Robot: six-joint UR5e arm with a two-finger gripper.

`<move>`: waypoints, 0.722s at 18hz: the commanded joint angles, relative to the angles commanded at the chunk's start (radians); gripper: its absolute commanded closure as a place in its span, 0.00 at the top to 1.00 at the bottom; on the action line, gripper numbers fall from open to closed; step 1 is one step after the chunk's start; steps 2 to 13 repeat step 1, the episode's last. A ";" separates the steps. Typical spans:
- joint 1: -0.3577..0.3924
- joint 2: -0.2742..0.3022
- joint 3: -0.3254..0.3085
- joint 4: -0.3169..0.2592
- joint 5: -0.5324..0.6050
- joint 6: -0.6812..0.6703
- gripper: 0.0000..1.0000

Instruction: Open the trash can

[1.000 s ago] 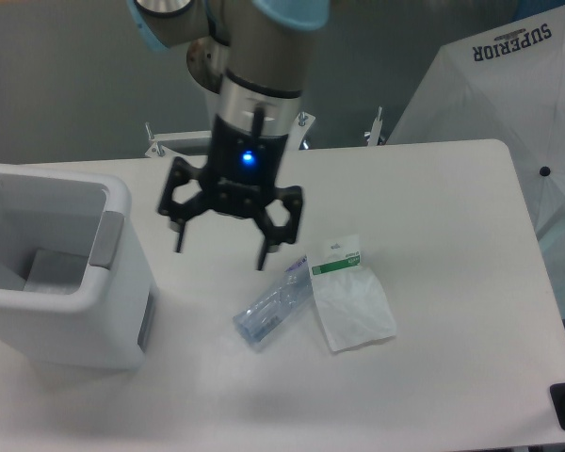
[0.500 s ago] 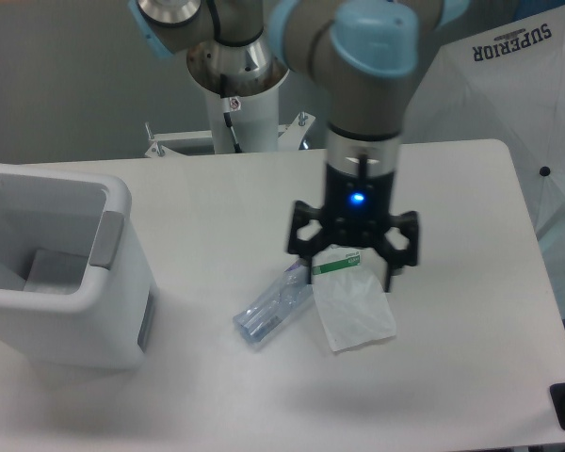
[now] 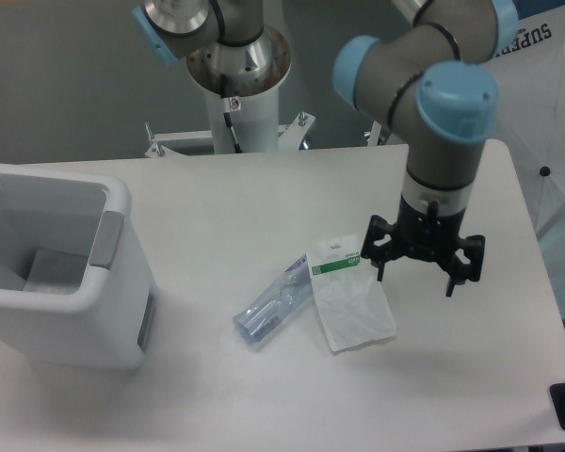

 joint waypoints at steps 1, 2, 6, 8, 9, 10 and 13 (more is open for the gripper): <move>0.000 -0.003 -0.002 0.005 0.002 0.000 1.00; 0.000 -0.003 -0.002 0.005 0.002 0.000 1.00; 0.000 -0.003 -0.002 0.005 0.002 0.000 1.00; 0.000 -0.003 -0.002 0.005 0.002 0.000 1.00; 0.000 -0.003 -0.002 0.005 0.002 0.000 1.00; 0.000 -0.003 -0.002 0.005 0.002 0.000 1.00; 0.000 -0.003 -0.002 0.005 0.002 0.000 1.00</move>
